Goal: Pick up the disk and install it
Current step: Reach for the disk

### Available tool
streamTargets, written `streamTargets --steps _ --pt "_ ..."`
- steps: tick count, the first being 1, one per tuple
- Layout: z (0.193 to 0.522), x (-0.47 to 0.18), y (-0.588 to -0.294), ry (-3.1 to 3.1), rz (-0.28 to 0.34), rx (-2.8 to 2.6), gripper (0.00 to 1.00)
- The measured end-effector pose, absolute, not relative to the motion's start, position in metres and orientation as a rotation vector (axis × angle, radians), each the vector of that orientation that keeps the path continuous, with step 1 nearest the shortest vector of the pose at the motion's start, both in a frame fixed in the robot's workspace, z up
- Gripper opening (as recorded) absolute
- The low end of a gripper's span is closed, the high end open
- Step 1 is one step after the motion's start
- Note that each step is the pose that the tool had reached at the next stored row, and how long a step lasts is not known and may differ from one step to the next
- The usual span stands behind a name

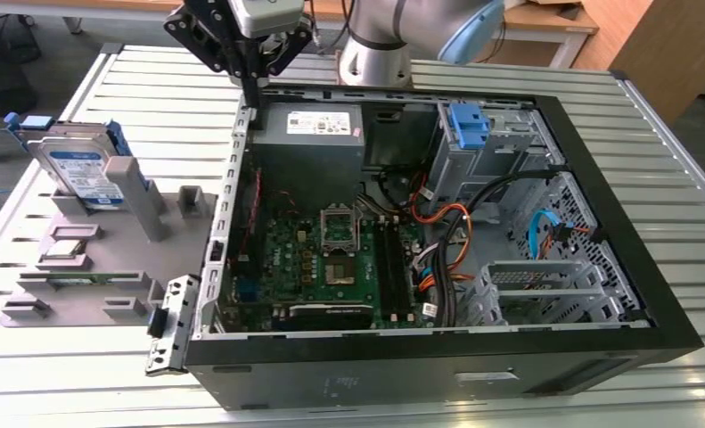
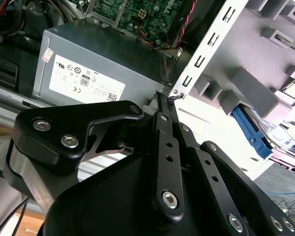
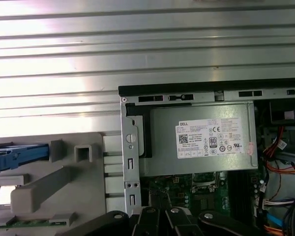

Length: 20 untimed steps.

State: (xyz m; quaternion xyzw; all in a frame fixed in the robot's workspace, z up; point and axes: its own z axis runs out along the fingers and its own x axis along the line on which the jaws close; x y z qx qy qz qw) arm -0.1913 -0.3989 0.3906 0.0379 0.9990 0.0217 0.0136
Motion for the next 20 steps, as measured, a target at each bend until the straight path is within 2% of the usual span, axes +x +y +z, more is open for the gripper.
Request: streamTargets --steps 20 --pt "0.389 -0.225 -0.399 3.111 0.068 0.118 0.10"
